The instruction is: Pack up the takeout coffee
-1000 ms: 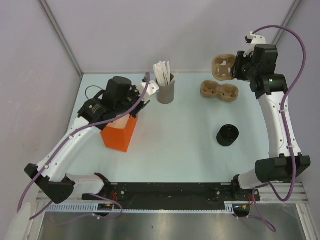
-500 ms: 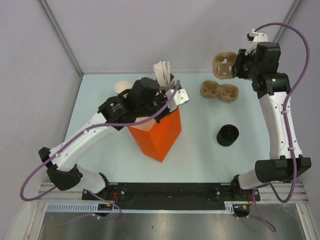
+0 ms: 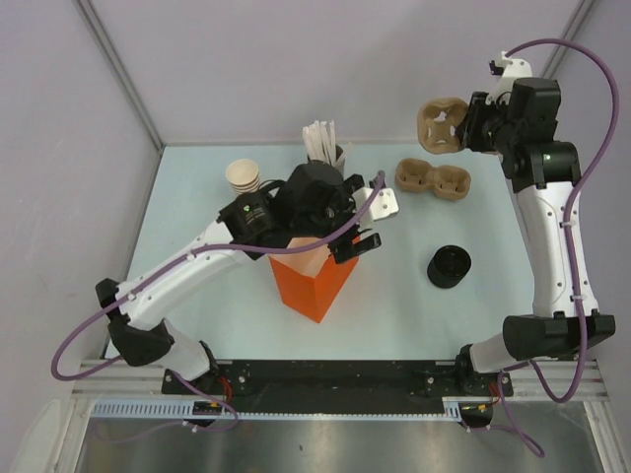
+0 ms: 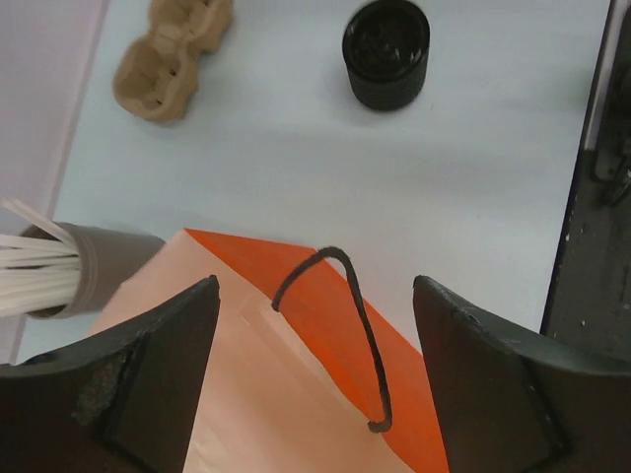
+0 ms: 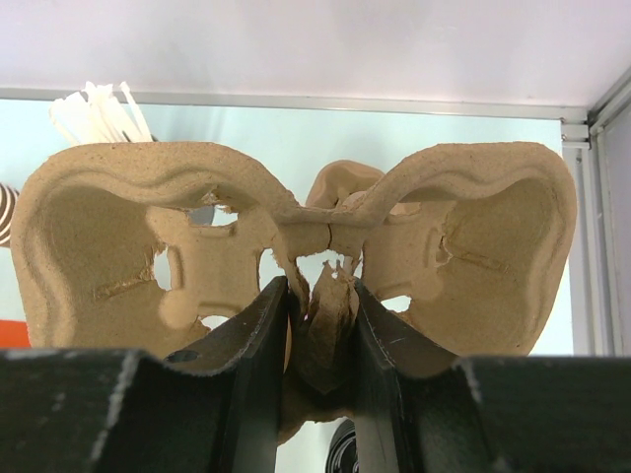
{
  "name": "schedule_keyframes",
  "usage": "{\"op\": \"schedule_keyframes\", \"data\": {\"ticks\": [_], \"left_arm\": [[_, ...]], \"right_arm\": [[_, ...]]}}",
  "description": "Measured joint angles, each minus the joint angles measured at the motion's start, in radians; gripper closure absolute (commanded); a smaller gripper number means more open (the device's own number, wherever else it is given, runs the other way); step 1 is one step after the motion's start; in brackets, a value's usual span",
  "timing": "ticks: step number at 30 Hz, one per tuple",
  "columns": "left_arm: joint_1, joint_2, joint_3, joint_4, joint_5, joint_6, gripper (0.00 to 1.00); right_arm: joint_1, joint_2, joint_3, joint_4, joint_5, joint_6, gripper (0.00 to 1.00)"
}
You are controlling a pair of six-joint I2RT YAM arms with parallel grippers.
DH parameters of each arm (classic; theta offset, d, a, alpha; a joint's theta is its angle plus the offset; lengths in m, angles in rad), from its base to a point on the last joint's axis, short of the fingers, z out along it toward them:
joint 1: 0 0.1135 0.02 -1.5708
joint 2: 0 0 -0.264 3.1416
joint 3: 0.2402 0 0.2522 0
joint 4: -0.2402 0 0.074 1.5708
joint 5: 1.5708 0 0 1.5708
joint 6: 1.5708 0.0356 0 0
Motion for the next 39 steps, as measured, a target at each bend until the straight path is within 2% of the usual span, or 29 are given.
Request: {"op": "schedule_keyframes", "data": {"ticks": [5,9,11,14,18,25,32,39], "left_arm": [[0.003,-0.006,0.12,0.005,-0.012,0.014,0.01],[0.047,-0.056,0.144,0.009,-0.01,0.015,0.01],[0.116,-0.089,0.142,0.013,-0.002,0.013,0.01],[0.253,-0.159,0.08,0.058,0.0,0.002,0.0],[0.425,-0.29,-0.098,0.12,-0.001,-0.021,0.01],[0.635,-0.375,-0.311,0.193,0.037,-0.069,0.01],[0.789,-0.328,-0.345,0.239,0.211,-0.139,0.0],[0.836,-0.273,-0.345,0.248,0.41,-0.178,0.01]], "right_arm": [[0.023,0.015,0.034,-0.015,-0.025,-0.009,0.68],[0.064,0.05,0.085,-0.029,-0.051,-0.024,0.68],[0.084,0.075,0.122,-0.041,-0.069,-0.028,0.68],[0.116,0.123,0.196,-0.068,-0.105,-0.03,0.68],[0.171,0.2,0.314,-0.103,-0.164,-0.03,0.68],[0.346,0.315,0.451,-0.161,-0.267,-0.057,0.67],[0.51,0.362,0.449,-0.217,-0.38,-0.085,0.67],[0.537,0.353,0.388,-0.239,-0.469,-0.097,0.67]]}}
